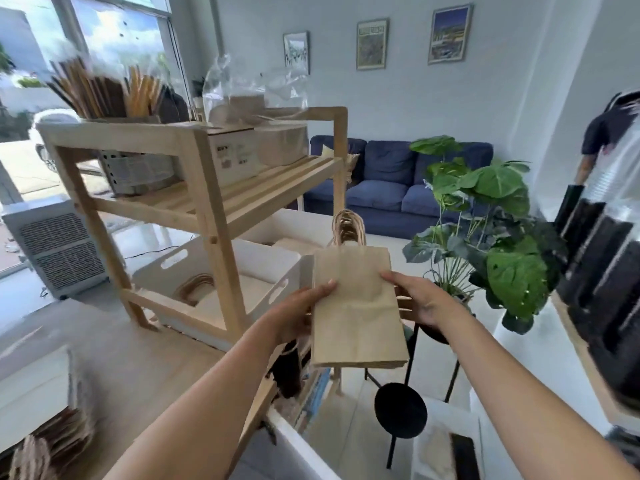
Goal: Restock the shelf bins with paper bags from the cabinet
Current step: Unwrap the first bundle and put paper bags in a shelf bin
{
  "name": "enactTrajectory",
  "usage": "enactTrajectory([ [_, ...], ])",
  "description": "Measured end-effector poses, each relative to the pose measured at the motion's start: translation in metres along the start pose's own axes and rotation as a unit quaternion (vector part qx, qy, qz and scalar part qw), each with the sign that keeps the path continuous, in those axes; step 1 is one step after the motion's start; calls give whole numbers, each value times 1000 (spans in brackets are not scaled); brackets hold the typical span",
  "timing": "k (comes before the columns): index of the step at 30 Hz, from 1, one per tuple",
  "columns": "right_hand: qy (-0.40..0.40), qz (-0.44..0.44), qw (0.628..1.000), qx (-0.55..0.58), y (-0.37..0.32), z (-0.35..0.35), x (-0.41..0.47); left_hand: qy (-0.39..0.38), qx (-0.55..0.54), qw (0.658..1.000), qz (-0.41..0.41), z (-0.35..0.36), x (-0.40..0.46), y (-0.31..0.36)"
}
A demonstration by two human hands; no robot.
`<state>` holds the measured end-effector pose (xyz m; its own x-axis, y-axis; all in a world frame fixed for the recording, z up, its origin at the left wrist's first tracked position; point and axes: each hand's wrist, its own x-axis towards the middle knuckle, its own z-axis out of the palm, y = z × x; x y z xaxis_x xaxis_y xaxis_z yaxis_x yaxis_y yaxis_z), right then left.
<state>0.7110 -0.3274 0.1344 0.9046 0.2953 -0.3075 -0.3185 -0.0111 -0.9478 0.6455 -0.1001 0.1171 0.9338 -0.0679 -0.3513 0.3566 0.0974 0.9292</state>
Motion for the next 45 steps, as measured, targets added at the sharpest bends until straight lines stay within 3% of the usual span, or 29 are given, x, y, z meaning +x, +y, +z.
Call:
enactTrajectory([
  [8, -14, 88, 996, -23, -43, -15, 92, 41, -110, 992, 38, 14, 74, 33],
  [17, -4, 13, 999, -36, -71, 2, 140, 93, -139, 985, 35, -25, 125, 68],
  [23, -16, 26, 999, -12, -71, 5, 170, 137, -166, 975, 53, -54, 153, 86],
  [30, -26, 39, 999, -22, -66, 24, 206, 231, -207, 949, 62, -89, 201, 103],
  [36, -37, 41, 996, 73, -61, 42, 236, 369, -256, 892, 56, -119, 268, 103],
  [45, -19, 39, 992, 121, -50, 54, 276, 435, -254, 864, 10, -128, 328, 83],
])
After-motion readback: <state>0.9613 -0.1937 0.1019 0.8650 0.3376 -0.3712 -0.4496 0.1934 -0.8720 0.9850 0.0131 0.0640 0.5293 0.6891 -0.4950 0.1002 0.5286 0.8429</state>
